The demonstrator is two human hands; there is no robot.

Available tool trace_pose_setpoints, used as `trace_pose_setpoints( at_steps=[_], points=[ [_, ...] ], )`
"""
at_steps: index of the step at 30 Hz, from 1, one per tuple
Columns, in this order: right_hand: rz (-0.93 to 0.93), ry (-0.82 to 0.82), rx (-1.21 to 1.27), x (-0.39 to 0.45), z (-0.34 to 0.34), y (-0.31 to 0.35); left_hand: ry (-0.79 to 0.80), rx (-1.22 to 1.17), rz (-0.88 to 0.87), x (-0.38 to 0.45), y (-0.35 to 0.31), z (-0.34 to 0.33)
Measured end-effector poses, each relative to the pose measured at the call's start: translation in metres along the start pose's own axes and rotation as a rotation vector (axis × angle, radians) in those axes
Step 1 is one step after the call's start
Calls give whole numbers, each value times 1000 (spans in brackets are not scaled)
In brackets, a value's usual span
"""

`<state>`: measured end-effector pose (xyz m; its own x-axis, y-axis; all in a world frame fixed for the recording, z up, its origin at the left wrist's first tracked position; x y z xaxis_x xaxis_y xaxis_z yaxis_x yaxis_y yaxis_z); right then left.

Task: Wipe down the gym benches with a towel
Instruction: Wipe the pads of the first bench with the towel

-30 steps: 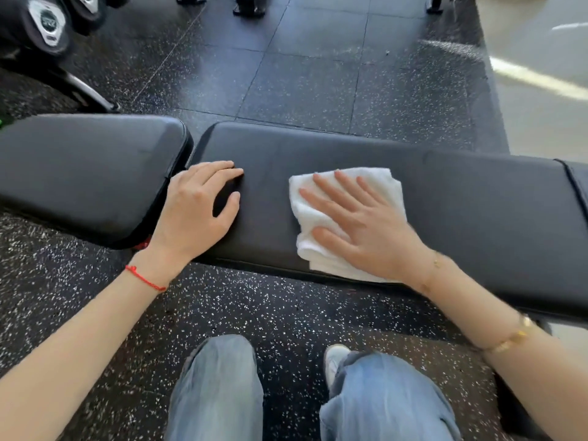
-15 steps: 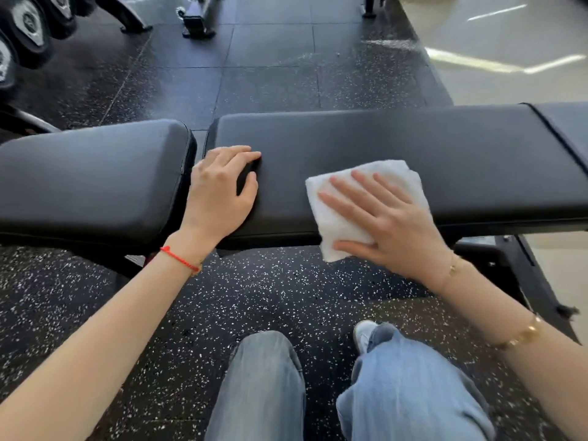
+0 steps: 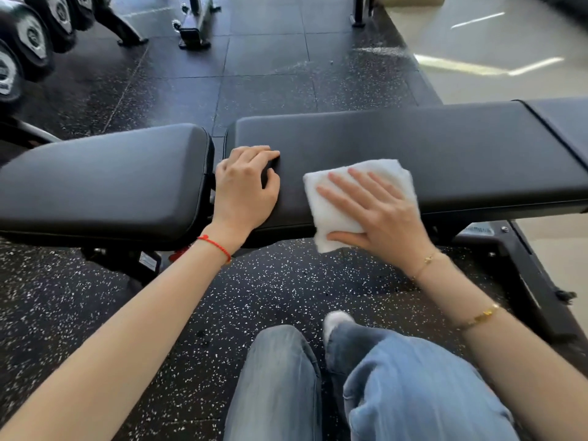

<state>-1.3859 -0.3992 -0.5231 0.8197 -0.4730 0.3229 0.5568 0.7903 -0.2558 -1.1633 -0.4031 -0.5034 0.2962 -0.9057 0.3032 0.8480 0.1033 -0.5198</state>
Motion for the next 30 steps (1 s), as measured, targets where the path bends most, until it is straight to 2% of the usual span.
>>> trace_pose_setpoints(
  at_steps=[3,6,10,13,16,20,25,30],
  points=[
    [-120,34,39,-16,5,-22,1,-18,0,0,0,-1],
    [-196,60,85,6,3,-6,-6,-21,10,0,1,-3],
    [-122,79,135,42,-3,40,4,-60,26,-1,2,-2],
    [-88,77,167,37,0,37,8,-86,22,-3,2,6],
    [-158,100,247,38,5,20,-80,-63,7,-6,16,30],
    [-258,219,419,81,-10,8,-152,71,70,-7,61,63],
    [-141,326,501,164,-32,37,-219,202,193,-10,120,93],
    [45,286,508,159,-33,60,-261,225,299,-14,156,110]
  ],
)
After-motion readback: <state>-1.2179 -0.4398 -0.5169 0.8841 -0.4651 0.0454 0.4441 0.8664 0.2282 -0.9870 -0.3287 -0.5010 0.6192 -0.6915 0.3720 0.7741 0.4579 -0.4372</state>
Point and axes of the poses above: each hand's wrist, its own x-axis towards the middle knuckle, its own z-axis out of the back of the hand, y = z × x, the point moved 5 cm from there along x, towards the middle knuckle, and after that the axes turned 10 degrees about z, right-handed, at the moved point
